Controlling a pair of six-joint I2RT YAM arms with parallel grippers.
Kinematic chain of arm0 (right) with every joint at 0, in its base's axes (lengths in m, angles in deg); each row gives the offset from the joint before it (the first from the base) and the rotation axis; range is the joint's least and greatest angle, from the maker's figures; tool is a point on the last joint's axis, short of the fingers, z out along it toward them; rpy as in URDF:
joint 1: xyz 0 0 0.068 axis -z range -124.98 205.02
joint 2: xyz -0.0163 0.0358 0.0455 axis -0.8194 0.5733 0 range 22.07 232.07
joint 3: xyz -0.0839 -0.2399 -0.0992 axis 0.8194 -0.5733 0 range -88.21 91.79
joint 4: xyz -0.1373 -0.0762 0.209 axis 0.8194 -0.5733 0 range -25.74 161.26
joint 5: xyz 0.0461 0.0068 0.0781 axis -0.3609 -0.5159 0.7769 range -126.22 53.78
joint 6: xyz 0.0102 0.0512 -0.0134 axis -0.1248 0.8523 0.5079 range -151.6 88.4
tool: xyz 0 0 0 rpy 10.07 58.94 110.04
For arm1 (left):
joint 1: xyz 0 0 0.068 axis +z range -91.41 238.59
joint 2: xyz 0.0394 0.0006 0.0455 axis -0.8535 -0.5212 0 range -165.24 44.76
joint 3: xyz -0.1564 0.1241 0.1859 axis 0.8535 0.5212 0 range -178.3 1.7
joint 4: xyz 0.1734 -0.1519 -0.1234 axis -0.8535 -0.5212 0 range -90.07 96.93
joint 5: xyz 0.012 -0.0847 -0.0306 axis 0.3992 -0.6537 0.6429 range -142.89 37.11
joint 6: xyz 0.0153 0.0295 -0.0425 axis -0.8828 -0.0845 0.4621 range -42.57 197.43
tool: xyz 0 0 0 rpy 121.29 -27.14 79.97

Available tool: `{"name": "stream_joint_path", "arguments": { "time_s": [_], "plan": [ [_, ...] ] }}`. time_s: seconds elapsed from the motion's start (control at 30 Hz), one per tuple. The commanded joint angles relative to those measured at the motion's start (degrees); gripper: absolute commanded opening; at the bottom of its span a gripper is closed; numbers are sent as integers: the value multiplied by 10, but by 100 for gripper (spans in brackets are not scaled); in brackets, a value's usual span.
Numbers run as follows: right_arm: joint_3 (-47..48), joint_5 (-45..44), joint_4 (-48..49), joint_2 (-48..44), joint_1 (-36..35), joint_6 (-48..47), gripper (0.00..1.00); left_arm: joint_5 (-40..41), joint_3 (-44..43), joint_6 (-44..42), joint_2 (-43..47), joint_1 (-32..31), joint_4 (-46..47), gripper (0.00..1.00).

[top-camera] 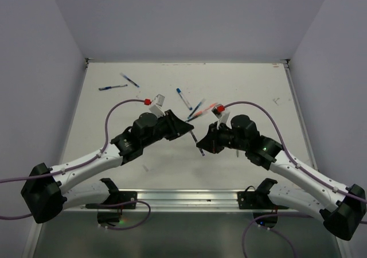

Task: Open the pen caps

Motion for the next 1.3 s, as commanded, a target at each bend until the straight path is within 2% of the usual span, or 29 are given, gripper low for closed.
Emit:
{"name": "stream_joint_path", "arguments": {
  "time_s": [0.0,0.03,0.13,0.23,0.37,0.47,0.53,0.57,0.63,0.67,0.73,0.77,0.8,0.93,1.0,1.07,1.13,1.27],
  "plan": [
    [4,9,10,-12,-2,8,0,-5,1,-4,11,2,35,26],
    [4,9,12,-12,-3,8,0,-8,0,-7,10,2,37,17],
    [7,10,14,-5,-2,8,0,-13,-4,-14,4,2,37,0],
    [17,4,7,14,-2,3,0,-15,-4,-16,3,2,37,0],
    [28,-2,14,35,-3,-1,44,-13,2,-16,10,2,37,0],
    [35,-2,24,54,-2,-3,55,-12,2,-16,14,2,35,0],
    [40,-3,26,71,-2,-5,54,-8,1,-18,16,2,30,0],
    [42,-4,27,76,-3,-5,46,-6,-1,-21,15,2,25,0],
    [43,-4,30,83,-2,-3,36,-5,0,-22,14,3,24,0],
    [42,-5,34,83,-3,-1,25,-5,2,-21,15,3,25,0],
    [37,-8,47,83,-2,3,14,-4,6,-22,14,2,29,0],
    [37,-9,50,86,-2,3,4,-5,11,-24,14,3,40,0],
    [37,-8,57,88,-2,3,0,-6,14,-29,14,3,45,0],
    [37,1,56,101,-3,7,0,16,8,-59,10,4,40,0],
    [29,-7,50,96,-5,8,0,59,-5,-72,10,7,18,0],
    [21,-16,48,92,-7,8,0,105,-6,-88,11,13,35,0],
    [13,-29,43,95,-7,9,0,136,-23,-95,-7,28,23,0],
    [8,-29,44,113,-21,18,0,132,-50,-87,-38,86,24,0]
  ]
}}
